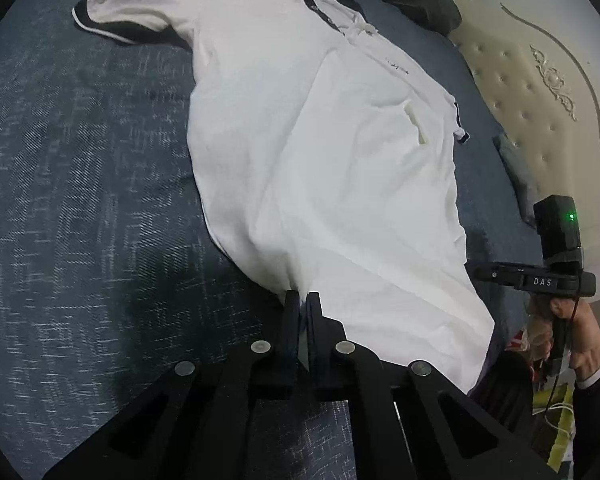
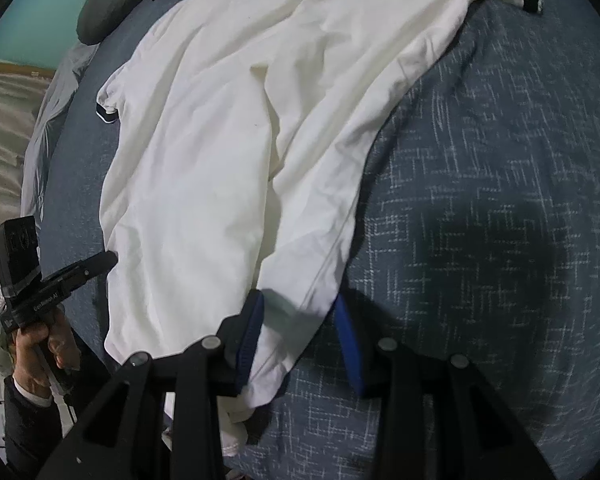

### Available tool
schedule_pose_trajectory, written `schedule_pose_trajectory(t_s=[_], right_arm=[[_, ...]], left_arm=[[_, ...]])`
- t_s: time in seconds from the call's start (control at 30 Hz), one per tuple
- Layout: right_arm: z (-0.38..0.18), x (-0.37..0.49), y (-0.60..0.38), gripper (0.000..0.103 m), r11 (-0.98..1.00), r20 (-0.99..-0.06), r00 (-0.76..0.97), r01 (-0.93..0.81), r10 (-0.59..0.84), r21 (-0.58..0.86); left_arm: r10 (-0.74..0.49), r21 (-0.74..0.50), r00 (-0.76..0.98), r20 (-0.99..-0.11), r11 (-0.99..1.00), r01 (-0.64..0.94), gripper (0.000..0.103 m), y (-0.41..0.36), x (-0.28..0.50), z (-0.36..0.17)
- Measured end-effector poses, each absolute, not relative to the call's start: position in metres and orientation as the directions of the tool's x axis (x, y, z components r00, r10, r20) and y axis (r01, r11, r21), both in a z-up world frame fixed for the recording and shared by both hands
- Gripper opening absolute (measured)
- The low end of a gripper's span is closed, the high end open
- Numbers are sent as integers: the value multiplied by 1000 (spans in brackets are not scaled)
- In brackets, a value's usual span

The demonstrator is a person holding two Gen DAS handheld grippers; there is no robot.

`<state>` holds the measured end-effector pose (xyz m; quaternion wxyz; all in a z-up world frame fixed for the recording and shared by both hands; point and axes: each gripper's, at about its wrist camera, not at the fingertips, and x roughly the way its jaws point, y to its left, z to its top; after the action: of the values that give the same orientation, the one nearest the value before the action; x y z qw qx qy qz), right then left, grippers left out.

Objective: Fold clothes
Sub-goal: 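Pinch the hem with the right tool while the left tool tugs it taut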

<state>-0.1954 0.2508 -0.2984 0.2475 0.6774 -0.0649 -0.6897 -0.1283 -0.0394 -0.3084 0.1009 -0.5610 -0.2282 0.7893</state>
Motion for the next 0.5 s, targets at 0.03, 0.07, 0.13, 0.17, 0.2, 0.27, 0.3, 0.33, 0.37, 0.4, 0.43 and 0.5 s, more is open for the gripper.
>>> schedule_pose_trajectory(t_s=[0.03, 0.07, 0.13, 0.17, 0.2, 0.27, 0.3, 0.33, 0.37, 0.4, 0.43, 0.5], right_arm=[[-296, -196, 251, 35, -865, -900, 35, 260, -435, 429], [-293, -196, 252, 25, -860, -896, 29, 269, -442, 433], [-288, -196, 252, 14, -852, -892, 18, 285, -452, 438], [-286, -196, 253, 8, -851, -890, 15, 289, -455, 440], [-284, -195, 254, 5, -849, -889, 11, 292, -458, 441], [-280, -193, 260, 3, -845, -886, -2, 301, -464, 442], [-277, -193, 263, 3, -844, -884, -9, 305, -467, 442], [-273, -194, 267, 2, -843, -884, -17, 308, -468, 440], [-268, -195, 272, 1, -843, -883, -25, 312, -469, 439], [-264, -196, 275, 1, -843, -882, -33, 314, -469, 437], [-260, -196, 277, 1, -844, -882, -43, 314, -470, 434], [-250, -197, 283, 1, -848, -880, -71, 315, -469, 426]], left_arm=[[412, -471, -353, -840, -877, 95, 3, -41, -128, -306], [410, -468, -355, -840, -879, 92, 3, -42, -127, -303], [405, -463, -360, -840, -882, 88, 3, -45, -126, -298], [404, -461, -362, -840, -883, 86, 3, -46, -125, -295], [402, -460, -366, -840, -884, 85, 3, -47, -124, -293], [399, -459, -374, -837, -885, 83, 3, -49, -123, -287], [397, -458, -378, -836, -885, 82, 3, -50, -122, -284], [396, -457, -382, -835, -886, 81, 3, -51, -121, -281], [394, -456, -387, -834, -887, 79, 3, -52, -121, -278], [393, -455, -392, -832, -887, 77, 3, -54, -120, -275], [390, -453, -396, -831, -888, 76, 3, -55, -119, -272], [384, -447, -401, -832, -891, 75, 3, -57, -119, -267]])
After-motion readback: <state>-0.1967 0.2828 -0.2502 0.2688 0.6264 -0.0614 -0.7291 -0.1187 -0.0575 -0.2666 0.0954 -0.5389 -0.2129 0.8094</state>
